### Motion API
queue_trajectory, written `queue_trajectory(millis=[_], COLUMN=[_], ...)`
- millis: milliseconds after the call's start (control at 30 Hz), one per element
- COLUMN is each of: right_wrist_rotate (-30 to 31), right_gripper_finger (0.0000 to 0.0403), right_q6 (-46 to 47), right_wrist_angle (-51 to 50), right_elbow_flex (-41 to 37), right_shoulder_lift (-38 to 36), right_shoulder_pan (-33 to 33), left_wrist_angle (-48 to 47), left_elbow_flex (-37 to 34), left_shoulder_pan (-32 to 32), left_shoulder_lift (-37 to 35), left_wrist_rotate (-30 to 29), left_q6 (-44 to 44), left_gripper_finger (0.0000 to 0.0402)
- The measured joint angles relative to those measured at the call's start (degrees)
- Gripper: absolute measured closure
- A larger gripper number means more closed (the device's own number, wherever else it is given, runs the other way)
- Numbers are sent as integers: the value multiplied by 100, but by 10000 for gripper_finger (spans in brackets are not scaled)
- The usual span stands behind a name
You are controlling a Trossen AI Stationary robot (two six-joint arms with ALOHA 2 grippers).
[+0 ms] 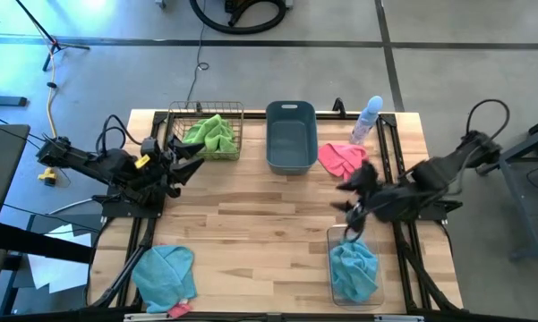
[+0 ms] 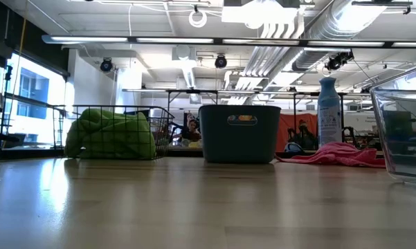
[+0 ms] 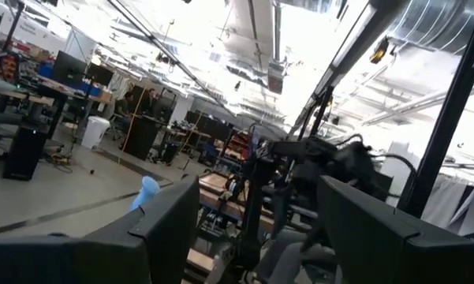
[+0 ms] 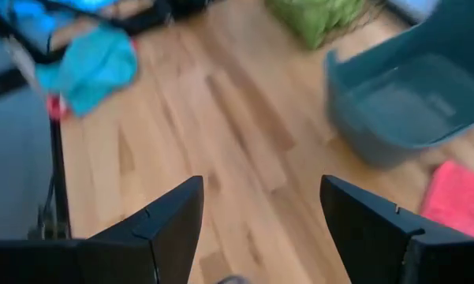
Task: Sort microfiber towel by color & place in baskets
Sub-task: Put the blue towel into the transparent bin
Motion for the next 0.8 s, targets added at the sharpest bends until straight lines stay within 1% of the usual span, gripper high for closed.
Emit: queue_trajectory(millis=[67,167,233,300,400,533,700,733,800], right_wrist_rotate=[183,267,273,270,256,83,-430,-513,-679], right_gripper_finger=[153,153,153,153,153,153,153,153,153], right_q6=[0,40,135,159,78,-364,-1144,-1258,-1457], right_wrist_angle=[27,107,237,572,1563,3298,5524,5801,6048], right_elbow_flex=[-127,-477,-828,-1229,-1915,-2705,-3309,-3372,-3431], right_shoulder_lift=[-294,-711,-998,-1265,-1652,-1983,-1992,-1956,-1881], right_shoulder_pan=[-27,-81,-120,-185,-329,-641,-1130,-1227,-1426], left_wrist_angle=[44,40,40,34,33,35,4,-15,-38], left_elbow_flex=[0,0,0,0,0,0,0,0,0], left_shoulder_pan=[1,0,-1,1,1,0,-1,-1,-1], left_shoulder_lift=[0,0,0,0,0,0,4,17,51], left_wrist_rotate=[-2,-4,-4,-4,-6,-6,48,48,50], left_q6=[41,43,46,48,48,-19,-335,-373,-395], left_gripper_finger=[156,156,156,156,156,156,156,156,156])
